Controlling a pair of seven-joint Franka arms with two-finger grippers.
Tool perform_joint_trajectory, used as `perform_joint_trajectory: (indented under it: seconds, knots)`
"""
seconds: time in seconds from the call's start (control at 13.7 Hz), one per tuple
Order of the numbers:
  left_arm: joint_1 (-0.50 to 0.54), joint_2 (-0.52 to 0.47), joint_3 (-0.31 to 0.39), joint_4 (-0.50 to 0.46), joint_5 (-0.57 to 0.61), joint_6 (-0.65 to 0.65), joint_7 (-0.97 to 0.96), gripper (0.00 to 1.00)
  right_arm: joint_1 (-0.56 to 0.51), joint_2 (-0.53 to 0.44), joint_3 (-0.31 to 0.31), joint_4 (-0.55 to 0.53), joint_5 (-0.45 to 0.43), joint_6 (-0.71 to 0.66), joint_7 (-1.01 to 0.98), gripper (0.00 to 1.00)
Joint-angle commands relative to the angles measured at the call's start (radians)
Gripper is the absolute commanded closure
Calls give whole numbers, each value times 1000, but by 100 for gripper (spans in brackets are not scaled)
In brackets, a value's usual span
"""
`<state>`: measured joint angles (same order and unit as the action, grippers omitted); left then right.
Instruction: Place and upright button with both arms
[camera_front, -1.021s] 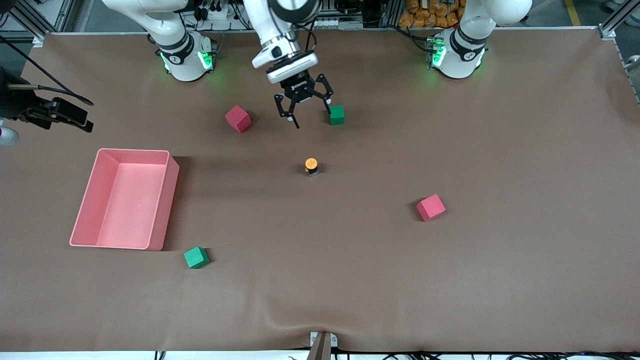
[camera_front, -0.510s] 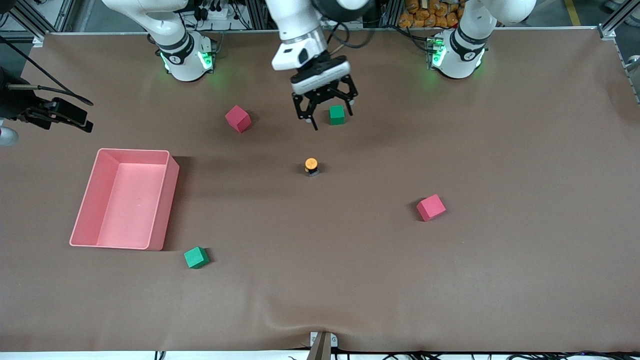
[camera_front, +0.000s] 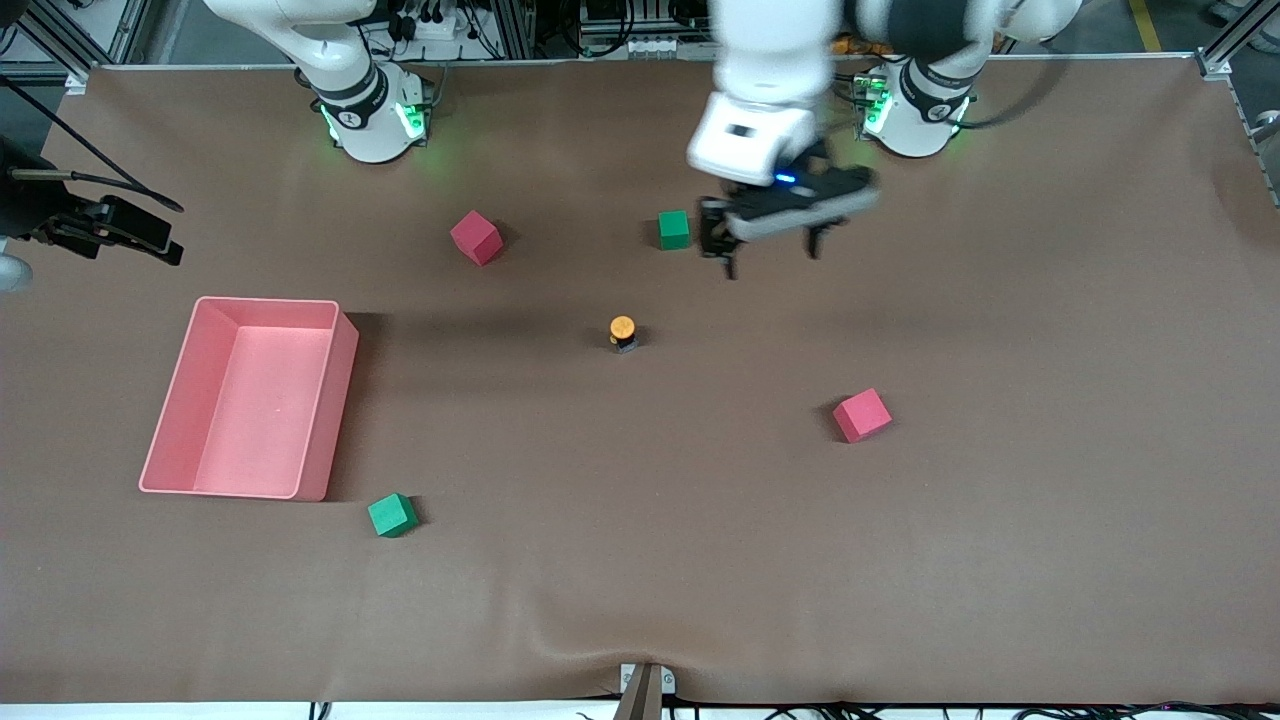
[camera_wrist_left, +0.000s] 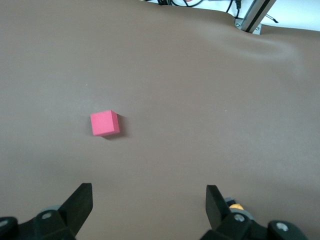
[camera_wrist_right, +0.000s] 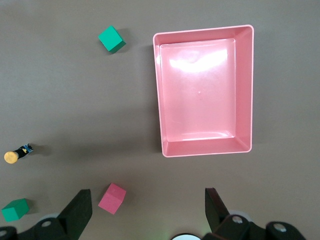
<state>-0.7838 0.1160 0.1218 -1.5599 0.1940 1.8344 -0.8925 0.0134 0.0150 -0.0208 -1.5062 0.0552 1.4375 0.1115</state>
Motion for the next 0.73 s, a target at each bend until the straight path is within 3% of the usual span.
perform_joint_trajectory:
  seconds: [0.0,0.29,0.51,0.66]
  knots:
    - [113,-62,-13,-31,-85,8,159,0,-6,0,-1,12,-5,1,-53,0]
    - [342,-84,-13,39,-267,-114,447,0,-7,-1,-2,15,-18,8,-73,0]
    - [466,-84,-13,96,-284,-208,677,0,-6,-1,-2,15,-25,9,-73,0]
    - [509,-85,-13,141,-294,-291,711,0,-4,-1,-1,15,-50,8,-75,0]
